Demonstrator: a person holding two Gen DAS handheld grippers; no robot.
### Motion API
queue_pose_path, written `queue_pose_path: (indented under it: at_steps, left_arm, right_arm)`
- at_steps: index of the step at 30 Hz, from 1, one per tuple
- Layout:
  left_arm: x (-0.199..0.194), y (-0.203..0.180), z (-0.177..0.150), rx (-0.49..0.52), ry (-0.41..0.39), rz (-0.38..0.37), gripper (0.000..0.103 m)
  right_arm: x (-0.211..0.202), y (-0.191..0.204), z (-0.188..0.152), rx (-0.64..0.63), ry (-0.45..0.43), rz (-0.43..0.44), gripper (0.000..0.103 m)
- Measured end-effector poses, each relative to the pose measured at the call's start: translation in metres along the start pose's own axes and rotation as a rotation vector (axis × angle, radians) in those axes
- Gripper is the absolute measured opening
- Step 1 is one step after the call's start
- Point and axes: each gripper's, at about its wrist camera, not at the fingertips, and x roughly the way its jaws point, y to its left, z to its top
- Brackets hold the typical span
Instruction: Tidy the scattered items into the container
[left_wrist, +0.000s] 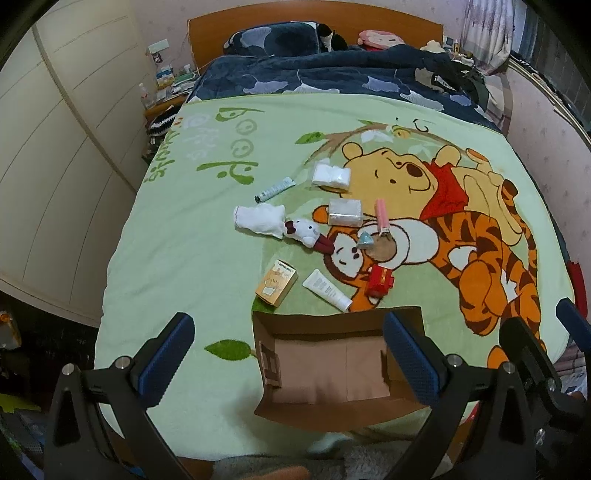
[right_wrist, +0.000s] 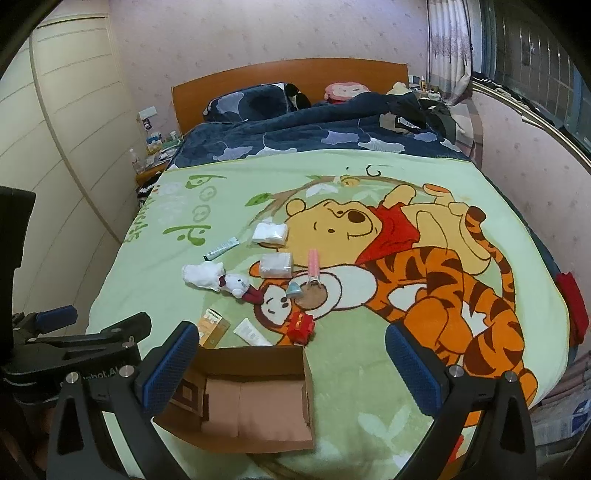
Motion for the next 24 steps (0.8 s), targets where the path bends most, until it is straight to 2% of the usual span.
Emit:
queue_pose_path:
  at_steps: [14,24]
  left_arm:
    - [0.004,0.005,0.0,-0.02,0.022,-0.016,0.103]
    - [0.01,-0.006,-0.02,-0.009,0.063,-0.025,0.103]
  right_arm:
    - [0.006,0.003,-0.006,-0.014,0.046,-0.043,0.103]
    - [0.003,-0.002,-0.02,-0.001,0.074,-0.054,0.103]
